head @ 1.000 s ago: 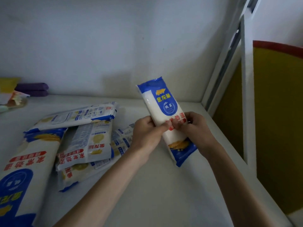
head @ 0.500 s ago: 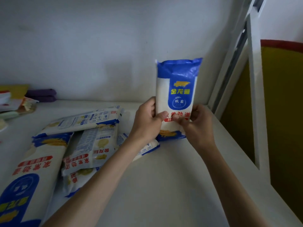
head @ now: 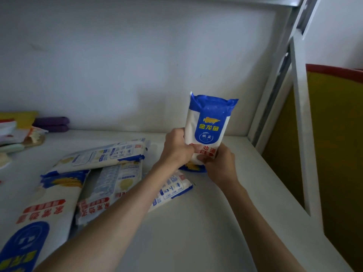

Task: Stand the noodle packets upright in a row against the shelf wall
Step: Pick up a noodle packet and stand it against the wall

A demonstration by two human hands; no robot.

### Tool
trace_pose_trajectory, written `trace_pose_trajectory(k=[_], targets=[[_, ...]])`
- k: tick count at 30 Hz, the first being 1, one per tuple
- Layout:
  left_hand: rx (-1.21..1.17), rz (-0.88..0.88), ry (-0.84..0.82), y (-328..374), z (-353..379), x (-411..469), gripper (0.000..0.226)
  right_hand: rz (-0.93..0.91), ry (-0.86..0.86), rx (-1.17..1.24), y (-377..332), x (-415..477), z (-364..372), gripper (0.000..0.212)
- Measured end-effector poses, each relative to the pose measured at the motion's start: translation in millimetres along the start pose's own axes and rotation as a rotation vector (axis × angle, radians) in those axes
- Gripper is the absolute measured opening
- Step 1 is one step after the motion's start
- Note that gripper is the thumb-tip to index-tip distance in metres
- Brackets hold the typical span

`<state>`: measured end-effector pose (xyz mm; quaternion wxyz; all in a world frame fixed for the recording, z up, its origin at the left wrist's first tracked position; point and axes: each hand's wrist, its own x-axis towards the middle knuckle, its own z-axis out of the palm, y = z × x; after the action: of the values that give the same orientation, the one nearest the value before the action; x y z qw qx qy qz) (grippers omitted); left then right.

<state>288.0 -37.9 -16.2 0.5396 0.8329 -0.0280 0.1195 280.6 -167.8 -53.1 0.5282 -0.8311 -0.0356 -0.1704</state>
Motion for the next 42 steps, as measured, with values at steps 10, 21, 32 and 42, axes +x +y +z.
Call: trace_pose_trajectory(k=[10,21,32,42], targets=[[0.068,-0.035,0.068,-17.4,-1.9,66.6,0.044,0.036,-0.02,0.009,3.9,58.7,37.5,0.038],[-0.006,-0.104,0.081,-37.9,14.4,136.8,0.041,0.05,-0.022,-0.013,27.6,125.5,56.5,0.042],[-0.19,-0.123,0.195,-48.0,34.7,141.6,0.032,0.017,-0.036,0.054,39.1,134.6,54.6,0.04],[0.266,-0.14,-0.066,-66.9,20.4,146.0,0.053,0.085,-0.162,-0.063,38.1,141.0,32.8,0.055]])
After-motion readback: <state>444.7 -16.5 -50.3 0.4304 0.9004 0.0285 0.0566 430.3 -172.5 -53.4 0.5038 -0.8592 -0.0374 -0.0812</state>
